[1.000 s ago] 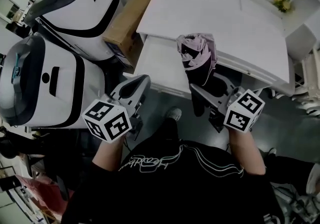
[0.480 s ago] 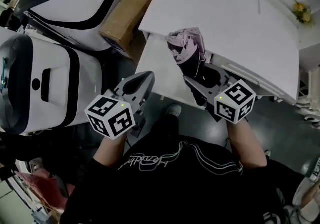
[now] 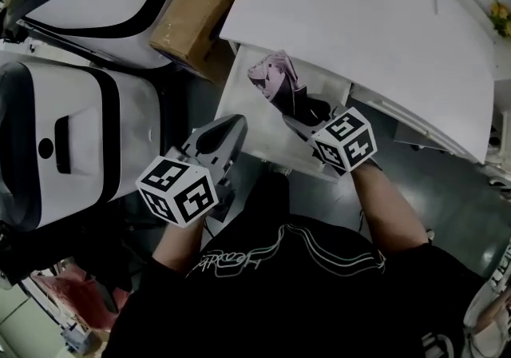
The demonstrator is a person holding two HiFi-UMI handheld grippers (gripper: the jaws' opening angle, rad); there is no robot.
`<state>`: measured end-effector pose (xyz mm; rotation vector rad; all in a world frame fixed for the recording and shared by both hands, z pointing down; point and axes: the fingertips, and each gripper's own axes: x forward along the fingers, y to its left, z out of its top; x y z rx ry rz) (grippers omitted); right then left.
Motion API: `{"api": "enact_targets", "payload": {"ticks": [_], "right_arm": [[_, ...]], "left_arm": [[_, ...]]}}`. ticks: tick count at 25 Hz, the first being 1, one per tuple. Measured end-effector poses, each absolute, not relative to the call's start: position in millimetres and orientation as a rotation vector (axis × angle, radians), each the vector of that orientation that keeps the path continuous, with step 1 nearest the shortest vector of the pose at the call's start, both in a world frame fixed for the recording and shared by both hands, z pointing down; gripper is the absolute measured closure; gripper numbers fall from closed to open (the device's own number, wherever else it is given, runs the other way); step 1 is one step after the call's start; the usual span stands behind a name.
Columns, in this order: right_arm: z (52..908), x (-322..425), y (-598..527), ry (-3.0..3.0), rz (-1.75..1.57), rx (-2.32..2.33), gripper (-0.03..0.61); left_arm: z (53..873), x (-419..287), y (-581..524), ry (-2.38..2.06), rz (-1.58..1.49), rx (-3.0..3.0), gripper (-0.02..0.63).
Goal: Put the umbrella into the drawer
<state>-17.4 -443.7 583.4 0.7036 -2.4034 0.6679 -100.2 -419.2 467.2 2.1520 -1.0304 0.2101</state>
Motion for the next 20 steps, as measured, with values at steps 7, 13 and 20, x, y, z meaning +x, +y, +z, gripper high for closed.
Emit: {"api": "enact_targets", "payload": {"ticks": [7, 13, 20], "right_arm": [[669.0, -33.8, -458.9, -2.226, 0.730, 0.646, 0.362], [728.8, -44.1, -467.4, -2.118, 0.724, 0.587, 0.362], [767.6, -39.2, -473.9, -2.035, 0.712, 0.596, 0.362]], "left_arm": [[499.9, -107.1, -426.6, -1.017, 0.233, 2.098, 0.594], [518.4, -114.5, -434.8, -1.030, 0.239, 2.064, 0.594], [533.3, -123.9, -438.7, -1.044, 0.230, 2.013, 0.594]]}}
